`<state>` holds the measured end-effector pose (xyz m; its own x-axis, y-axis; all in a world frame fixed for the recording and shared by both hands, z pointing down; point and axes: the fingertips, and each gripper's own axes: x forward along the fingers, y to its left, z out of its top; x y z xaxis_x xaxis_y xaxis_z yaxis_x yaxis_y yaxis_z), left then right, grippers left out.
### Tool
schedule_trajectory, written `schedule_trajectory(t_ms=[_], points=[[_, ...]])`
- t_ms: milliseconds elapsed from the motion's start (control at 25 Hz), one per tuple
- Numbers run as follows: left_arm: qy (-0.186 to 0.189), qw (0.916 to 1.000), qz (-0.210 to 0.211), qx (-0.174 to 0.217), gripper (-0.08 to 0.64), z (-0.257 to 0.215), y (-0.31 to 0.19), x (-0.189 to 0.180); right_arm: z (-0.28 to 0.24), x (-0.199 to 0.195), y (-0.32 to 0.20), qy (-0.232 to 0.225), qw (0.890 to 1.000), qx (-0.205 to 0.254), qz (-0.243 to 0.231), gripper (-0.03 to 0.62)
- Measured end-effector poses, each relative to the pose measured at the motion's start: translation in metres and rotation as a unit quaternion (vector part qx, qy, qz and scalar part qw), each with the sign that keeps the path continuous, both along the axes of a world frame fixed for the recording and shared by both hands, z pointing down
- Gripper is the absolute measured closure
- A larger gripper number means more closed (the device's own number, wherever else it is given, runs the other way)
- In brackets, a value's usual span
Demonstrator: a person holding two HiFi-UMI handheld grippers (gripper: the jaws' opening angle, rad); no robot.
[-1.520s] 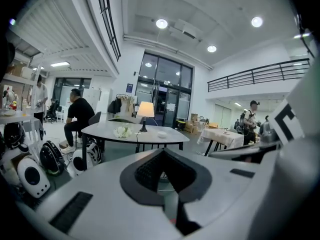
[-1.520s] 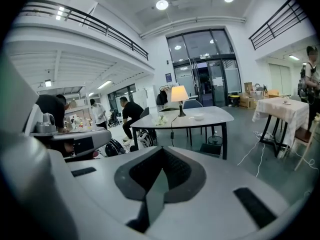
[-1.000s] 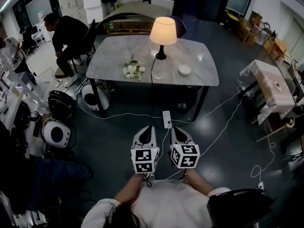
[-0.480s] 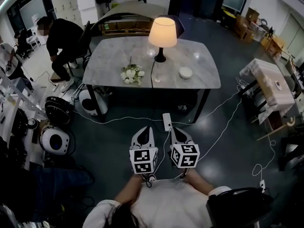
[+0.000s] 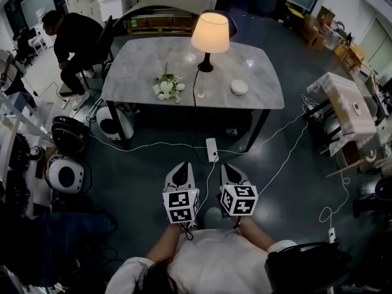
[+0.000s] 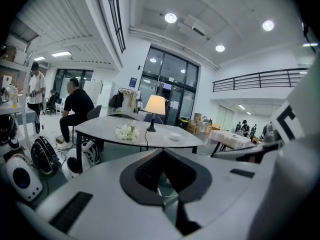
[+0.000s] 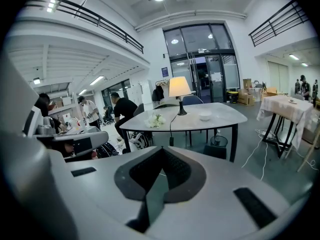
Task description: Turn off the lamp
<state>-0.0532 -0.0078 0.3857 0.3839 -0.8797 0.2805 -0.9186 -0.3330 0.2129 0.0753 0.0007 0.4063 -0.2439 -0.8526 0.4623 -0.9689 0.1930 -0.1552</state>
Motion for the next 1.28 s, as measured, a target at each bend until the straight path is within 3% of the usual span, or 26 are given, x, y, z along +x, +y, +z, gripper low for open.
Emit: schedule_trajectory(t_ms=[600, 920, 1280], points=[[-0.022, 0.9991, -0.033, -0.018, 0.565, 0.012, -0.038, -0.023, 0.006, 0.002, -0.063, -0.015, 1.0, -0.004, 0.0, 0.594], [-0.028, 0.998, -0.039, -0.04, 0.565, 0.026, -0.065, -0.013, 0.019, 0.016, -0.099, -0.015, 1.0, -0.026, -0.002, 0.594], [-0.03, 0.9958, -0.066, -0.055, 0.565, 0.028, -0.124, 0.004, 0.019, 0.028, -0.165, -0.007, 0.998, -0.04, -0.042, 0.594]])
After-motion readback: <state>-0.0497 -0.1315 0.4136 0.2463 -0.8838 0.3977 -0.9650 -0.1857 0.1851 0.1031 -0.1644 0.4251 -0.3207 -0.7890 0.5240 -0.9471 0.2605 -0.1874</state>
